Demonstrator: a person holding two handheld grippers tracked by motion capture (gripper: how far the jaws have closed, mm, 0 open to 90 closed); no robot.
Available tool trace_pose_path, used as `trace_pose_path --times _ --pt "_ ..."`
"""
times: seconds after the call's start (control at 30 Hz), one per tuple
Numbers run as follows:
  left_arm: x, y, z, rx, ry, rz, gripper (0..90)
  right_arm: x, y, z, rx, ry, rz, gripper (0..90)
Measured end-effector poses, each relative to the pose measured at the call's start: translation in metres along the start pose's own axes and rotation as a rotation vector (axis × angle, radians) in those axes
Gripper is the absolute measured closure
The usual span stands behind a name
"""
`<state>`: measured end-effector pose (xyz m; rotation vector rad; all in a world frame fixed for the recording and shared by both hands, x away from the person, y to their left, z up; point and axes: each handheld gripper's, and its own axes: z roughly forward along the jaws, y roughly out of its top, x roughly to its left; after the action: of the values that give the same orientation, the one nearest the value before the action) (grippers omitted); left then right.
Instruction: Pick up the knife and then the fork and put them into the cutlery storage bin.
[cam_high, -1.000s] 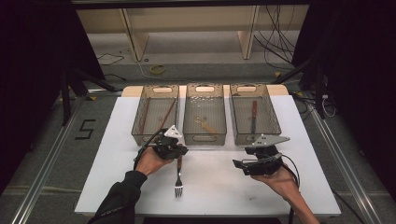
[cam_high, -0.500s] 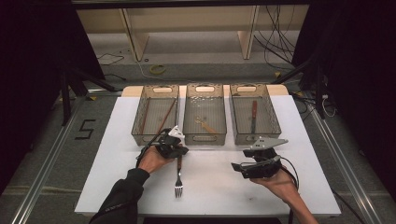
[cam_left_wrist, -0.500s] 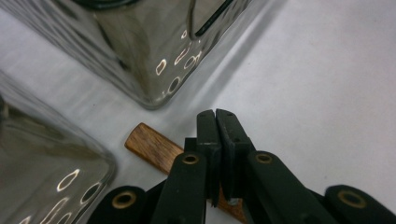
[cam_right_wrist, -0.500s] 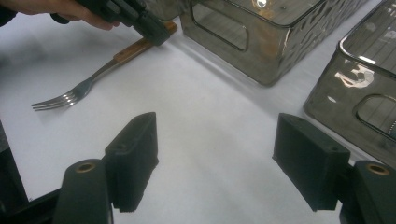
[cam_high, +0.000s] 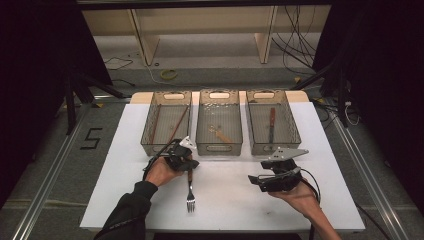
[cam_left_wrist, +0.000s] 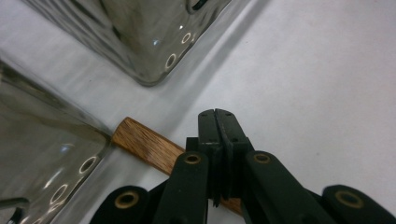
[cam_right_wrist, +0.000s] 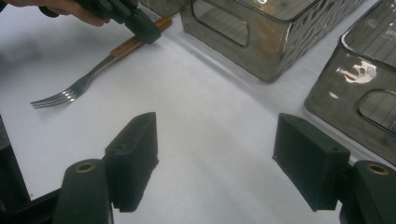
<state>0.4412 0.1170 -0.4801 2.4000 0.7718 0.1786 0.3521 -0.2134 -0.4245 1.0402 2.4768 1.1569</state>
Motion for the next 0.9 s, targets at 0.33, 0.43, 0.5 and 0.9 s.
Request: trace_pose_path --times 0.33,0.43,0.5,0.9 --pt "0.001 -0.004 -0.003 -0.002 -0.002 -0.033 88.5 -0.001 0.000 -0.002 0.002 -0.002 0.000 31.2" --pt "0.004 -0.010 -0.008 0.013 -0.009 -0.055 88.6 -0.001 0.000 -0.002 0.001 -0.003 0.006 31.2" --pt "0.005 -0.015 -0.013 0.023 -0.006 -0.067 88.6 -0.001 -0.001 -0.002 0.002 -0.003 0.002 31.2" --pt "0.007 -0.057 -0.048 0.117 -0.020 -0.136 88.1 0.001 -0.001 -0.001 0.011 0.003 -0.003 31.2"
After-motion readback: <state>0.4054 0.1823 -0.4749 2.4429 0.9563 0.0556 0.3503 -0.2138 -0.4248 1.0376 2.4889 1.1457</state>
